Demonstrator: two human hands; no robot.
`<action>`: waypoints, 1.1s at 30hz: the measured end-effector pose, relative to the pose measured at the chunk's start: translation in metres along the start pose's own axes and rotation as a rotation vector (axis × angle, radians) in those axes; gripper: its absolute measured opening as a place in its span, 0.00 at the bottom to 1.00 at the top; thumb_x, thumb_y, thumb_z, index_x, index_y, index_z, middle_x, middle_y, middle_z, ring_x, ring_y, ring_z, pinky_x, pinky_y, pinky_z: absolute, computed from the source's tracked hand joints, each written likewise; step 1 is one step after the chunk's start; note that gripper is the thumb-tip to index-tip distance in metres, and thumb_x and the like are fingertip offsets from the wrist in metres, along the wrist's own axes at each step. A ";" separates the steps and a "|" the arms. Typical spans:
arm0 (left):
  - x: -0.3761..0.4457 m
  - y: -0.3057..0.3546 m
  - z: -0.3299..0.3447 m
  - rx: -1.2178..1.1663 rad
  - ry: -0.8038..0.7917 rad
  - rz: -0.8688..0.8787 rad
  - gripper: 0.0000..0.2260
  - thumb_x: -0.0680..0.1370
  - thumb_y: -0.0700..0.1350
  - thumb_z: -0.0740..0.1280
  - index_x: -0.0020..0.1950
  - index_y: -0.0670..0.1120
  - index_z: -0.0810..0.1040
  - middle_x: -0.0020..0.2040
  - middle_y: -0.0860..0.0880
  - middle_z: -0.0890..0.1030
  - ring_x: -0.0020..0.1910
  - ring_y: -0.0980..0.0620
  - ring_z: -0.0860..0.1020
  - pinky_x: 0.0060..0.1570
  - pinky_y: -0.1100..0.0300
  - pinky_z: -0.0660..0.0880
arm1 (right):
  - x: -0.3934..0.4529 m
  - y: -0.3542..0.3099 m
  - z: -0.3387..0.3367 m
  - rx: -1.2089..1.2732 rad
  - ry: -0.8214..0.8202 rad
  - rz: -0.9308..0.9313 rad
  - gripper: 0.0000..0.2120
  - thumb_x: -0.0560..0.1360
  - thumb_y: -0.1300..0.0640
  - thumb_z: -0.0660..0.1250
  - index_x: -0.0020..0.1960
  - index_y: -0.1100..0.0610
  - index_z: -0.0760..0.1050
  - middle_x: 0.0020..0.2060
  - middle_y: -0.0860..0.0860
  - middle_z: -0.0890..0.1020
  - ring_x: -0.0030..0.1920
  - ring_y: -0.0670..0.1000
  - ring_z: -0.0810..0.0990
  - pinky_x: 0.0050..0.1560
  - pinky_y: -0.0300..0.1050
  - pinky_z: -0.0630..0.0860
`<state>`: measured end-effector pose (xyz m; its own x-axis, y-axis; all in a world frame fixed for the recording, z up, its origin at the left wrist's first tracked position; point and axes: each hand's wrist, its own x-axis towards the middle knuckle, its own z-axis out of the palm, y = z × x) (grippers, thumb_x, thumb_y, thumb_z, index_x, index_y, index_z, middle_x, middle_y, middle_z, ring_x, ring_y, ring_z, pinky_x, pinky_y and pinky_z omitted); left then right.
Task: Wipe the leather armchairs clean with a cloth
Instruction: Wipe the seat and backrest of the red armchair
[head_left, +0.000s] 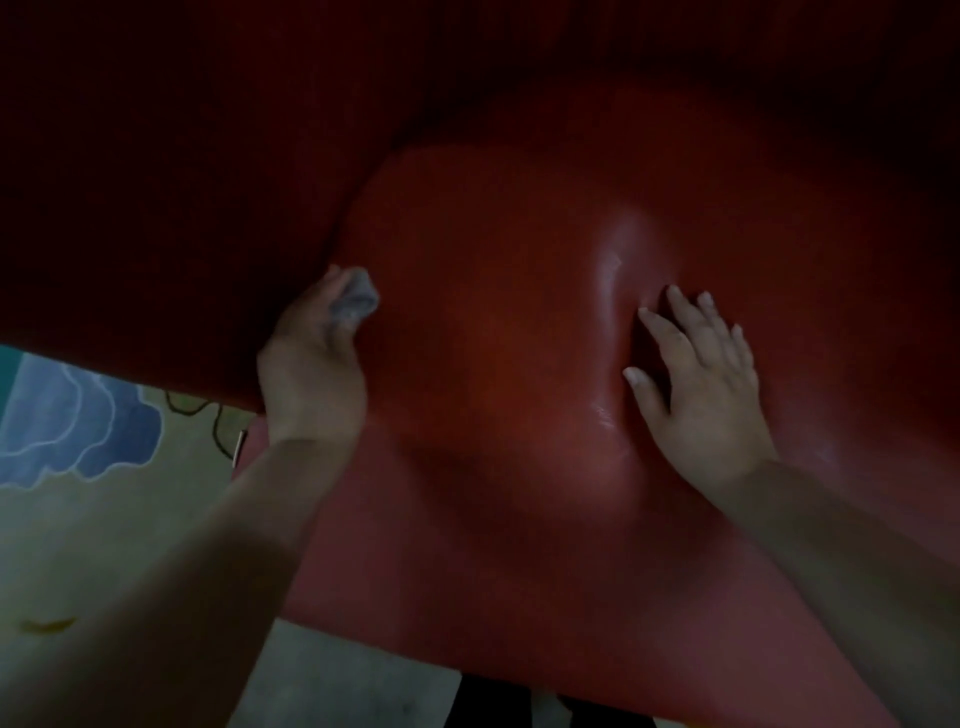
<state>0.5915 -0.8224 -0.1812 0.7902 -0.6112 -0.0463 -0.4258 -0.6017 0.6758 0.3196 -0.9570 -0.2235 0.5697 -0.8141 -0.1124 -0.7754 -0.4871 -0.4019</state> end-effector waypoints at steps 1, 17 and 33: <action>-0.003 -0.004 -0.001 0.047 -0.039 0.029 0.15 0.79 0.36 0.61 0.63 0.48 0.77 0.64 0.52 0.76 0.61 0.49 0.77 0.64 0.56 0.71 | 0.000 0.000 0.000 -0.004 -0.001 -0.002 0.25 0.78 0.47 0.58 0.74 0.51 0.60 0.76 0.51 0.56 0.77 0.50 0.47 0.74 0.52 0.43; -0.100 0.045 -0.012 -0.975 -0.295 -0.791 0.20 0.80 0.56 0.57 0.64 0.46 0.76 0.58 0.48 0.82 0.58 0.51 0.79 0.59 0.52 0.76 | -0.017 -0.136 -0.016 0.770 -0.323 0.083 0.17 0.77 0.47 0.62 0.65 0.41 0.70 0.55 0.42 0.78 0.50 0.34 0.77 0.50 0.23 0.69; -0.108 -0.103 -0.102 -0.065 -0.052 -0.451 0.18 0.76 0.32 0.64 0.59 0.49 0.81 0.64 0.54 0.75 0.61 0.55 0.74 0.62 0.58 0.72 | -0.021 -0.227 0.060 0.214 -0.285 -0.377 0.23 0.72 0.49 0.70 0.66 0.45 0.73 0.67 0.46 0.70 0.65 0.51 0.68 0.65 0.54 0.67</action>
<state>0.5949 -0.6420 -0.1710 0.8662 -0.3220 -0.3821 -0.0148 -0.7809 0.6244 0.5003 -0.8100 -0.1842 0.8733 -0.4619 -0.1550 -0.4462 -0.6302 -0.6355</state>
